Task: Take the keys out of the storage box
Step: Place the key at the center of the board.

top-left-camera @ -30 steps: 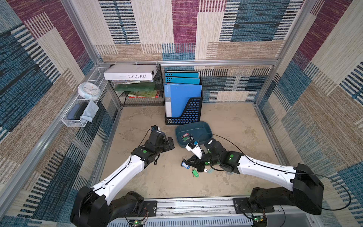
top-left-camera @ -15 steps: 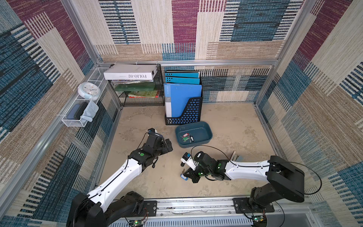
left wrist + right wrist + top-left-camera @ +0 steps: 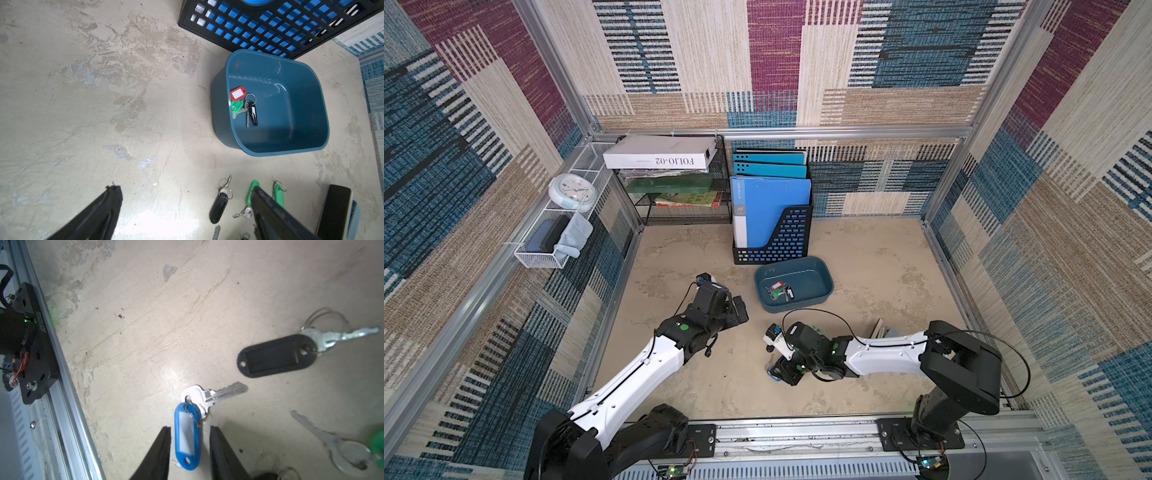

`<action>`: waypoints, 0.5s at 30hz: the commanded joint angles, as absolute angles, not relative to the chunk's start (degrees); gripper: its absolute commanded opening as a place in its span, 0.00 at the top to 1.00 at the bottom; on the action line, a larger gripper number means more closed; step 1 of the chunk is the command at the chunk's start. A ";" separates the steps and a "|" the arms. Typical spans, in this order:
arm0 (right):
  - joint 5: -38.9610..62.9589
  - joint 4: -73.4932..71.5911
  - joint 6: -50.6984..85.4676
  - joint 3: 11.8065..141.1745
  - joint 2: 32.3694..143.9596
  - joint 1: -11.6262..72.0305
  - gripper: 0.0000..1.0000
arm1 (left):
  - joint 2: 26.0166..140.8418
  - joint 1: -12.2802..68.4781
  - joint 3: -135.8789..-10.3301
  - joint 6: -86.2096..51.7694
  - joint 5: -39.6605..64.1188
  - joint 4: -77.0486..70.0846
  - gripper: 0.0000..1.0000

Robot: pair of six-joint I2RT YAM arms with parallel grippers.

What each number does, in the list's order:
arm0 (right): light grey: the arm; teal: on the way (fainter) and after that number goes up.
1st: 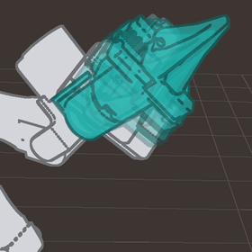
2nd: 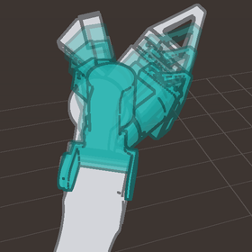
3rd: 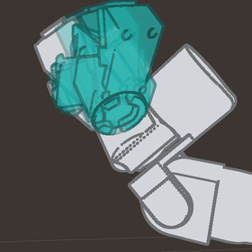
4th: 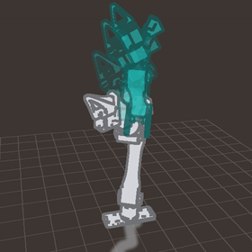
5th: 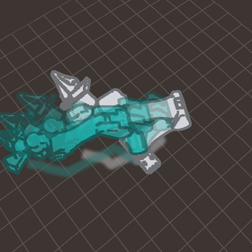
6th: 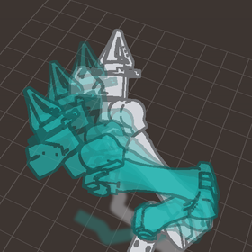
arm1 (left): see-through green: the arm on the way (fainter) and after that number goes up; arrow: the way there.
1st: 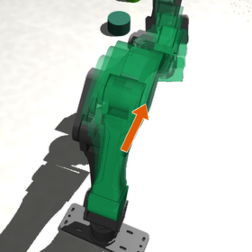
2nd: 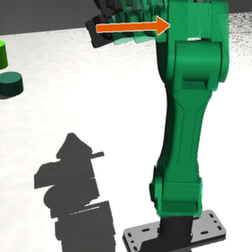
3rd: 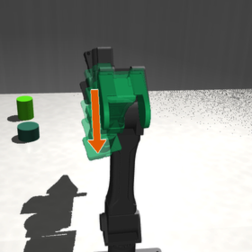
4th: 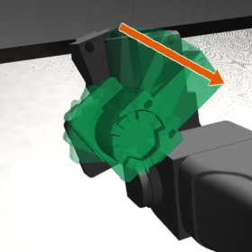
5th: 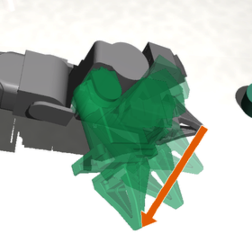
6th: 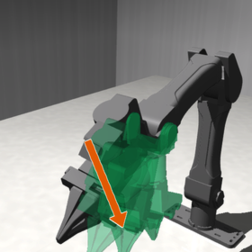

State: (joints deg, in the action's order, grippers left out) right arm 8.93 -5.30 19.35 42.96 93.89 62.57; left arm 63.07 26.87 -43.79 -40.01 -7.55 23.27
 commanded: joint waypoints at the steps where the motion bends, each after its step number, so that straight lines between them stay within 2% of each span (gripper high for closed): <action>1: 5.97 -1.44 17.77 43.90 89.84 62.67 0.52 | 64.34 26.89 -45.69 -38.95 -6.11 23.10 0.00; 5: -0.97 3.63 16.54 44.40 79.15 62.65 0.38 | 67.45 27.28 -49.91 -38.09 -5.09 22.84 0.00; 10: -23.48 5.01 21.92 42.01 65.12 59.97 0.10 | 79.03 27.98 -59.66 -38.80 -6.13 26.51 0.07; 13: -27.22 4.16 22.34 41.07 62.43 54.70 0.09 | 87.67 30.35 -67.13 -38.55 -5.67 28.09 0.19; 15: -29.34 3.78 23.17 40.97 62.65 51.40 0.08 | 94.89 34.38 -75.86 -37.46 -11.83 34.22 0.22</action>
State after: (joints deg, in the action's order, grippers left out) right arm -21.02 3.18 21.21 41.21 62.85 54.24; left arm 89.19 31.14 -68.55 -38.83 -7.16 28.03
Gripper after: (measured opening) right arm 0.917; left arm 0.780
